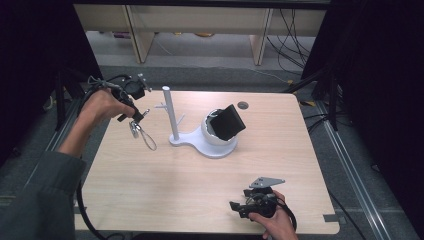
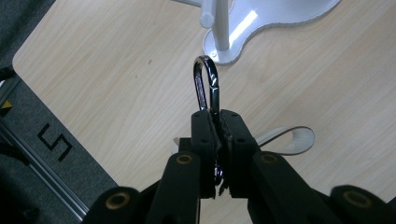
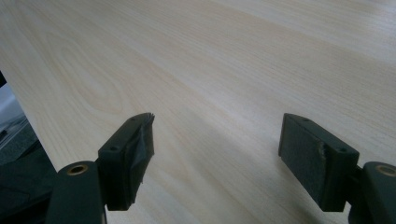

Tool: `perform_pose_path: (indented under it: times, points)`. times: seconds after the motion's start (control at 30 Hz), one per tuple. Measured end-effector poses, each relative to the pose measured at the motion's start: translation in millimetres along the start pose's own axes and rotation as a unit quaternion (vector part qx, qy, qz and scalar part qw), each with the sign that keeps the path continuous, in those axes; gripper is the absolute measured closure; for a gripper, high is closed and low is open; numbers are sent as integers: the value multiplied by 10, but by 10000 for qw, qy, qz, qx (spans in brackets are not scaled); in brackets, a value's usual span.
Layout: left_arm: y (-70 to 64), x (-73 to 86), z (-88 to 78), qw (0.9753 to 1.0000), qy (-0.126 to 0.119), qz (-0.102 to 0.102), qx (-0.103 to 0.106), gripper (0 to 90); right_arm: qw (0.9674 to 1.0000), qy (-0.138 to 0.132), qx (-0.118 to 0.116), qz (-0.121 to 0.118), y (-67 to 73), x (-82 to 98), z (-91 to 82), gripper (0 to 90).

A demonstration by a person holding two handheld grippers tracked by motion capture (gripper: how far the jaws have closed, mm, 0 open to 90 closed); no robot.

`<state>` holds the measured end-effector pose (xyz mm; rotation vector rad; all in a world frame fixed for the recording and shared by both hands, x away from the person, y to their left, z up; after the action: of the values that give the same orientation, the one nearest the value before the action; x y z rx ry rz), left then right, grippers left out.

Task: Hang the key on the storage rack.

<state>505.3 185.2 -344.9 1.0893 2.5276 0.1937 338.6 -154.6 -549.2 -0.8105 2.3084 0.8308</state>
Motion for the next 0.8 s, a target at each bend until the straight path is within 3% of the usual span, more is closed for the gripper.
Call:
perform_pose_path:
  times: [0.03,0.13,0.27,0.3,0.8]
  points:
    - [15,-32,-1,9999,-61,-102,-43,845,10000,24,45,-3,-3,3,-3,274]
    - [32,-85,-19,9999,-58,-136,-75,845,10000,31,56,2,-4,3,-5,274]
    - [16,-155,-21,9999,-15,-106,-86,845,10000,23,-20,57,2,5,-1,274]
    - [9,-170,-20,9999,14,-70,-106,845,10000,-16,-32,-25,-5,-3,5,274]
    - [-61,-332,124,9995,184,-58,-236,842,10000,52,38,-31,1,8,-1,274]
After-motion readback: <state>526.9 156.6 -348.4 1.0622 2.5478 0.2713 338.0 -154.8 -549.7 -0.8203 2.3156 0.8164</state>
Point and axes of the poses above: each handheld gripper's, and its own axes: z roughly forward along the jaws, x roughly out of its underside, y roughly to its left, the point moved 7 cm from there along z, roughly forward along the jaws, and after that the axes turned 8 degrees about -x, right-handed, at the moved point
